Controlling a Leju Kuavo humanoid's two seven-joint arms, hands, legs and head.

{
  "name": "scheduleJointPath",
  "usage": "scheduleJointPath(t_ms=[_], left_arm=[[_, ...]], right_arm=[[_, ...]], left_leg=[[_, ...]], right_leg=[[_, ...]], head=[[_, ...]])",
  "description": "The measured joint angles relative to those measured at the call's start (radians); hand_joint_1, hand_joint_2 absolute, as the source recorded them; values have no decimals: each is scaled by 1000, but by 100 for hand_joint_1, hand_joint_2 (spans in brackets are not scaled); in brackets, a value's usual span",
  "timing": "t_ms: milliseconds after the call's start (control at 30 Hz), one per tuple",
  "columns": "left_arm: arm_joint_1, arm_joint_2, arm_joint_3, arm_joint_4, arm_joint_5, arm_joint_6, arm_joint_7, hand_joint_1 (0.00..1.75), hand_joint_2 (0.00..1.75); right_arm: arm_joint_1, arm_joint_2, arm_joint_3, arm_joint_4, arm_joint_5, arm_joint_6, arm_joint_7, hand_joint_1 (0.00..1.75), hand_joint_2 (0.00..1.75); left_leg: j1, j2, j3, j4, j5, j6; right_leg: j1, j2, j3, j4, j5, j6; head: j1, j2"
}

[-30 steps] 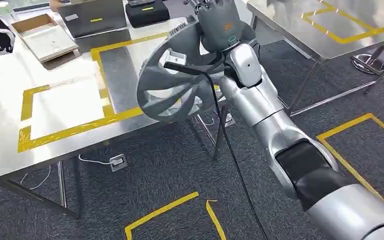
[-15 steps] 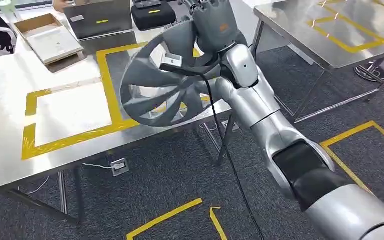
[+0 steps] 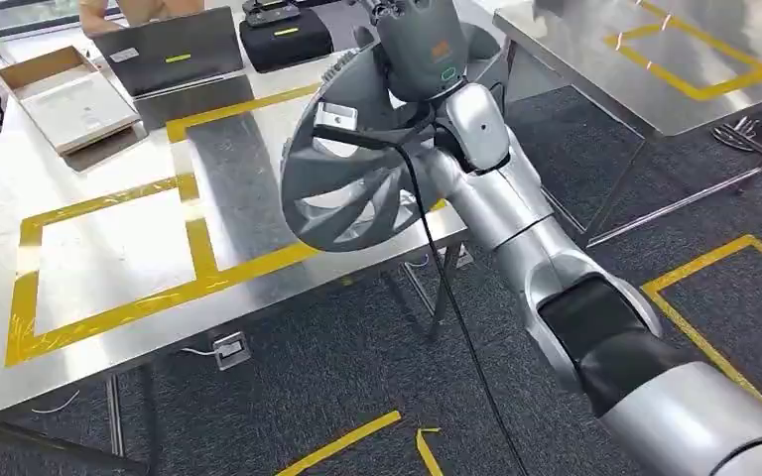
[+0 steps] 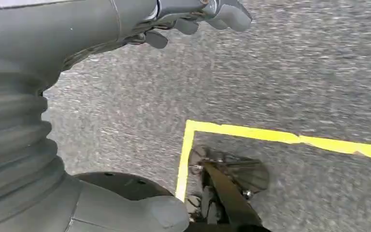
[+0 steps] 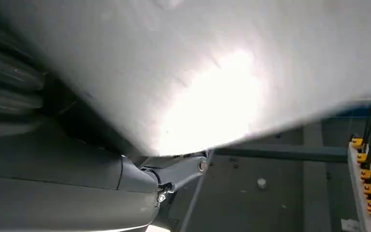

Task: Take the parts from the cabinet and place them on the table.

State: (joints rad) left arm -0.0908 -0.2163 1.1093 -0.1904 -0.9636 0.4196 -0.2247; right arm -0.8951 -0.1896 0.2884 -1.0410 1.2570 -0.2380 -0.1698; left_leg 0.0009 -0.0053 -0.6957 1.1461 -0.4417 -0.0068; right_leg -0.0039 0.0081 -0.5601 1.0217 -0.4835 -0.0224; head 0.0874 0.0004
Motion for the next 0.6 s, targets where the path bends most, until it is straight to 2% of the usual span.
scheduleJointPath(t_ms=[33,67,100,133,200,233,267,333,367,400,433,467,533,567,600], left_arm=[[1,0,0,0,0,-2,-2,0,175],[1,3,0,0,1,-3,-3,0,175],[0,3,0,0,2,-3,-5,0,175],[1,2,0,0,6,-3,-6,0,175],[0,1,0,0,8,-3,-6,0,175],[0,1,0,0,8,-3,-6,0,175],[-3,1,0,0,8,-3,-5,0,175],[-6,-3,0,0,8,-3,-2,0,175],[-4,-5,0,1,8,-3,-2,0,175],[-2,-5,0,1,8,-3,-1,0,175],[-1,-5,0,1,8,-3,0,0,175],[0,-7,0,2,7,-7,2,0,175],[0,-8,0,2,6,-23,7,0,175],[-1,-5,0,2,6,-26,11,0,175],[-3,-5,0,2,6,-27,13,0,175]], right_arm=[[0,1,0,0,0,0,-3,175,175],[-1,2,0,3,0,2,-8,175,175],[-5,3,0,3,-1,3,-10,175,175],[-3,3,1,4,0,5,-13,175,175],[-10,4,2,4,-1,5,-13,175,175],[-13,4,2,5,-1,5,-13,175,175],[-23,5,2,6,-2,6,-13,175,175],[-31,5,3,14,-2,8,-13,175,175],[-29,6,3,19,-2,8,-13,175,175],[-28,6,5,23,-1,10,-14,175,175],[-28,6,7,26,-1,14,-15,175,175],[-30,6,8,29,-1,18,-16,175,175],[-40,7,12,41,0,27,-16,175,175],[-50,8,15,65,0,31,-16,175,175],[-59,13,18,78,0,38,-16,175,175]], left_leg=[[-5,0,23,-78,58,13],[-10,0,28,-103,33,18],[-11,-3,42,-113,15,18],[-11,-1,39,-118,29,21],[-6,-1,65,-127,25,30],[-3,-2,75,-134,25,34],[-1,-1,80,-135,21,39],[0,-1,89,-135,8,44],[1,-2,95,-135,1,42],[2,-3,104,-133,-7,40],[5,-4,113,-132,-16,36],[8,-6,124,-128,-26,31],[13,-7,139,-119,-51,15],[13,-8,145,-113,-59,6],[11,-7,141,-114,-63,-1]], right_leg=[[0,0,8,-1,-9,2],[4,2,15,3,-17,8],[3,5,10,2,-23,15],[3,6,18,6,-23,22],[5,7,25,9,-27,31],[1,1,15,32,-32,36],[0,0,-13,79,-41,41],[-7,-1,-113,228,-94,55],[-10,-1,-153,281,-118,58],[-15,-1,-179,299,-115,62],[-19,-2,-182,272,-86,69],[-24,-3,-166,205,-35,75],[-35,-9,-113,33,93,85],[-28,-11,-115,17,71,86],[-21,-12,-107,12,56,62]], head=[[0,0],[-1,0],[-3,0],[-4,0],[-6,0],[-2,0],[0,0],[0,0],[0,0],[1,0],[0,0],[0,0],[0,0],[-1,0],[6,0]])
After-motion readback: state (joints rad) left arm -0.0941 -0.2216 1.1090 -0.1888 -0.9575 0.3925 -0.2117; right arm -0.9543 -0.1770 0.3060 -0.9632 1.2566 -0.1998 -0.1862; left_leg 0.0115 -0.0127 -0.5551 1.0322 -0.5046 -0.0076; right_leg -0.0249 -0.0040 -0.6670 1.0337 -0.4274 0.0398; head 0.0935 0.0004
